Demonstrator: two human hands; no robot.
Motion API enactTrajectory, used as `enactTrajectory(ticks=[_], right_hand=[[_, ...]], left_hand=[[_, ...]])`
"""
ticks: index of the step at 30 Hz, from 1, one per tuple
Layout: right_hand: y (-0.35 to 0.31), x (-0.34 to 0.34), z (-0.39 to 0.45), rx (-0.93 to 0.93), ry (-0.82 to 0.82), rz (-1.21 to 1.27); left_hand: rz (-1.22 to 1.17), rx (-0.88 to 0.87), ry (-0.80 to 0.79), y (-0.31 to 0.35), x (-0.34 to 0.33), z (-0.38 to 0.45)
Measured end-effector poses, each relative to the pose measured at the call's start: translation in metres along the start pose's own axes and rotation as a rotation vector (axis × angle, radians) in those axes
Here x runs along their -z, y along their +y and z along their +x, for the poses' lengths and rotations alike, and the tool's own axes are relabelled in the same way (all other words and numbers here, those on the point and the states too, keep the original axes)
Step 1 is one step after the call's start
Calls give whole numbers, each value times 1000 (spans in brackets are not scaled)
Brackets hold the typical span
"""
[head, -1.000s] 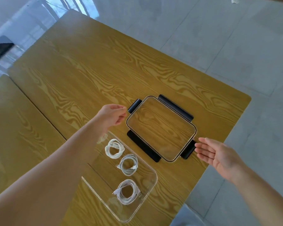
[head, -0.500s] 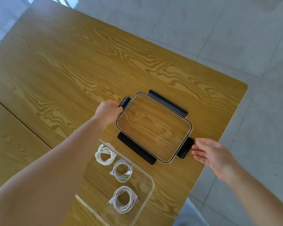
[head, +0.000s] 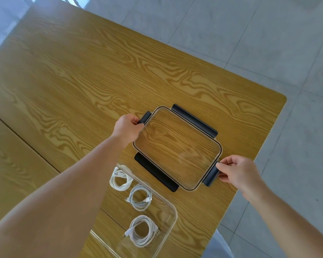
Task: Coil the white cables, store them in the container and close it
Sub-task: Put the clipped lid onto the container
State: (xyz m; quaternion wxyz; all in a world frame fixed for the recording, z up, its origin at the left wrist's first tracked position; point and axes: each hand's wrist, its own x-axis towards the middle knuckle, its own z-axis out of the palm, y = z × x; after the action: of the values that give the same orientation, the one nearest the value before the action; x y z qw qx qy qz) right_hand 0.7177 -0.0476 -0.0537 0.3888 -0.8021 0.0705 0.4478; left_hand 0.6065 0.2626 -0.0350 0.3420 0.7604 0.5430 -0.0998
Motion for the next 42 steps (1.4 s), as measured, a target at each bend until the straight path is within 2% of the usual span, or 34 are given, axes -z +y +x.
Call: enactTrajectory(ticks=[7,20,30,42], right_hand=[[-7,1,-10,-55,1,216],[-37,14,-66,113,-85,395],[-30,-6,-116,162,-243,399],[17,-53,-155,92,-346,312]], left_hand=[[-50,-95,89,0,8,-12],[-206,-203,290,-2,57,-56],[-224,-175,363,-47,89,-101],[-230,-49,397,-128,89,-147]])
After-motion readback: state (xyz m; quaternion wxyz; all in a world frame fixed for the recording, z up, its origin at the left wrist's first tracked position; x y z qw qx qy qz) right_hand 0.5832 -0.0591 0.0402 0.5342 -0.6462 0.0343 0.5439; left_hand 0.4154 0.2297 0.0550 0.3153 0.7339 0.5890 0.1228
